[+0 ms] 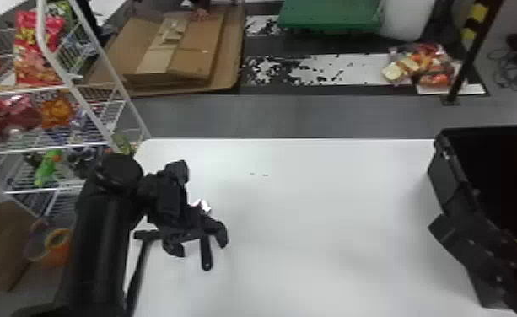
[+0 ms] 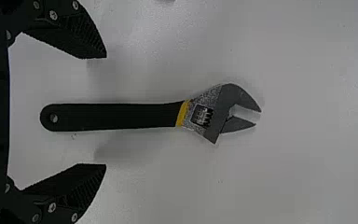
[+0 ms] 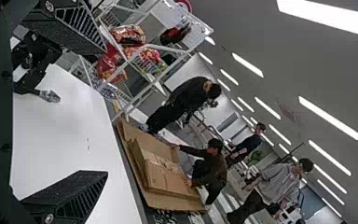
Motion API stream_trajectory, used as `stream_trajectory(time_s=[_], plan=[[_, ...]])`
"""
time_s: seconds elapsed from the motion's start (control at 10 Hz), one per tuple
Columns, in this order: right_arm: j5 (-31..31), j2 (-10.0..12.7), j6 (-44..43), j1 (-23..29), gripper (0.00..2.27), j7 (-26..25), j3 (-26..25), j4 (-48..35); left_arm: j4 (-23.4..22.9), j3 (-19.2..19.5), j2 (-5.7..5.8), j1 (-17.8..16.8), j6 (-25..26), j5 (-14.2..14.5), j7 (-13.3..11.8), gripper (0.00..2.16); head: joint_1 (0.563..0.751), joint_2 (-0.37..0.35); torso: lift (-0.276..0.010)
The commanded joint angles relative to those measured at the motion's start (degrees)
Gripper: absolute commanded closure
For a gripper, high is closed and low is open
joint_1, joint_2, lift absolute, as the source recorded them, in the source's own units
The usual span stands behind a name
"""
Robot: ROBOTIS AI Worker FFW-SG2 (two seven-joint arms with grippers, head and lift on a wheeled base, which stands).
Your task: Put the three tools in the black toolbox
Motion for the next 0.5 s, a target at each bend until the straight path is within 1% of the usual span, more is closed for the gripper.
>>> stream_trajectory(time_s=[0.0,0.3,0.4], plan=[[-0.51,0.0,-0.09,0.24,0.08,0.27,-0.23,-0.09,0.06,-0.02,0.05,0.1,0.07,0.0,-0.09,0.21,0.695,0.158,-0.055],[-0.86,0.09,-0.09,0.51,0.08,0.53,-0.41,-0.09,0.06,0.07,0.05,0.1,0.07,0.18,-0.53,0.21,0.695,0.156,-0.055],[-1.03,0.09,-0.09,0.6,0.08,0.53,-0.41,-0.17,0.15,0.07,0.14,0.1,0.07,0.26,-0.61,0.3,0.695,0.154,-0.055]])
